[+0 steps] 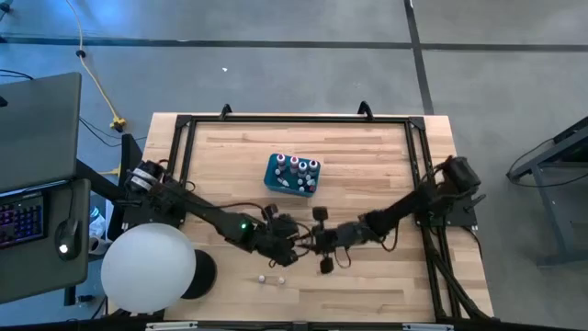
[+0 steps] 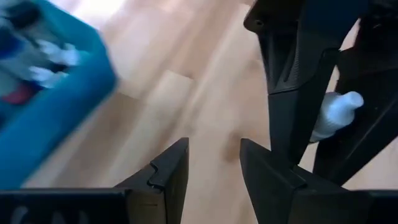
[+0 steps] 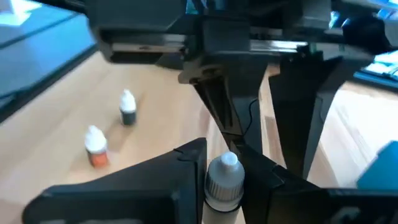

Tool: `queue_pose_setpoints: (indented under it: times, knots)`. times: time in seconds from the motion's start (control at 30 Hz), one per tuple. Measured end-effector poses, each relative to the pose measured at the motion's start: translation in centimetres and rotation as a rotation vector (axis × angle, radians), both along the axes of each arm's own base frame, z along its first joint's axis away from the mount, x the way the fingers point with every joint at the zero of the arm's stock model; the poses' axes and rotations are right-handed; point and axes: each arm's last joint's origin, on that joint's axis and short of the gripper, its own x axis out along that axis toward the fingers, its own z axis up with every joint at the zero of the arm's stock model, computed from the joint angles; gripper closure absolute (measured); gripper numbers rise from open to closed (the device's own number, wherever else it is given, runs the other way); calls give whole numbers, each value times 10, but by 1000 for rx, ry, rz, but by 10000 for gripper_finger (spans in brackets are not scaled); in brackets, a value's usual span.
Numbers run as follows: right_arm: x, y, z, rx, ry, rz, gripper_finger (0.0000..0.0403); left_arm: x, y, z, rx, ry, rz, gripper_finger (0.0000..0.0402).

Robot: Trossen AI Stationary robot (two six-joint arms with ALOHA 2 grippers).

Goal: Pick & Place food coloring
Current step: Put the blue food coloring bottle into the blue bin

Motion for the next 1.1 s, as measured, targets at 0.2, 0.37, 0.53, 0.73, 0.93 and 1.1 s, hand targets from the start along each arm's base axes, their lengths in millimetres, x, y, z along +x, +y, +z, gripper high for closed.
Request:
queue_pose_setpoints:
  times: [0.2,0.37,0.53,0.73,0.93,1.1]
  knots:
    - [3,-47,-1,110,41,50,334,-12,7,-8,-11,64,206,257]
    - [-5,-45,-14,176,161,304,329,-35,17,-16,42,185,408,256]
    - [-2,-60,-9,0,107,20,345,-40,20,-16,51,199,475,256]
    - [0,-104,-7,-189,113,-307,335,-38,21,-16,46,186,472,257]
    - [-1,-142,-9,-25,112,-280,343,-39,20,-16,50,204,450,257]
    - [-4,-159,-13,95,149,-218,343,-39,20,-16,46,210,450,257]
